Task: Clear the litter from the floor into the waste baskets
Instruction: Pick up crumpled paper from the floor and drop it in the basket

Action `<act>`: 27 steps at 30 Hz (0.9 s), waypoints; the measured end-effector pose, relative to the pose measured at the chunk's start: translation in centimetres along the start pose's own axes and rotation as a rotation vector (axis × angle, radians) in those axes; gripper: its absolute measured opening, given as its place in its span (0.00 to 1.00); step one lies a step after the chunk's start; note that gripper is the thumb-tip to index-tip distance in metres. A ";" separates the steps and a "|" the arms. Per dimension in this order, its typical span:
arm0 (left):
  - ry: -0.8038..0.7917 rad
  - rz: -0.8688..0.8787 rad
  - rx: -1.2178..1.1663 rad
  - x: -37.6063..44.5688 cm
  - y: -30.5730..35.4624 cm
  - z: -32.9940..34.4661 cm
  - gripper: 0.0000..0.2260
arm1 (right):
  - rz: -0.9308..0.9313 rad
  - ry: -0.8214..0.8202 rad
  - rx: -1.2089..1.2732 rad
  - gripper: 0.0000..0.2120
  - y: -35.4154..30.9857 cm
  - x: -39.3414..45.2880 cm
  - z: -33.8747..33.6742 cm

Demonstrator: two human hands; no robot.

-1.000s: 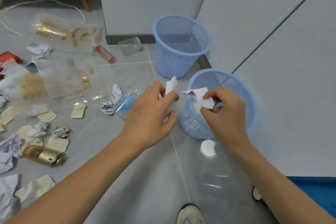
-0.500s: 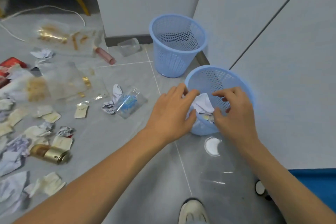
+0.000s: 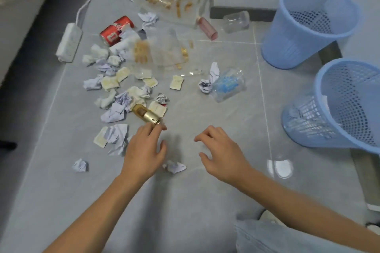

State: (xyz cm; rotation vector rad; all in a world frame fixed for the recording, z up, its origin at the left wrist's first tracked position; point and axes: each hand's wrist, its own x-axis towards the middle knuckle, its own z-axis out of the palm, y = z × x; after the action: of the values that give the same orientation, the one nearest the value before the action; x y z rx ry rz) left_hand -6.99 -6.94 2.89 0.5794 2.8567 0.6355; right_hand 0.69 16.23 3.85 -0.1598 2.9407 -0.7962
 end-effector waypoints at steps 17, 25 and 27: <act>-0.129 -0.162 0.114 -2.2 -7.0 4.8 0.16 | -0.273 -0.396 -0.186 0.15 -3.3 3.3 11.9; -0.096 -0.114 0.055 -0.9 -6.3 4.3 0.03 | -0.227 -0.262 -0.028 0.11 -1.6 4.1 9.7; -0.055 -0.063 0.034 -0.7 -5.1 3.5 0.05 | -0.166 -0.191 0.015 0.11 -1.1 4.3 8.1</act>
State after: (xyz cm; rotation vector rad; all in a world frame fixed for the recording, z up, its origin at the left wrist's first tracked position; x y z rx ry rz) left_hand -7.24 -10.19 -2.45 0.5010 2.8275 0.5534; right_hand -2.59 10.72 -2.82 -0.4566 2.7672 -0.7756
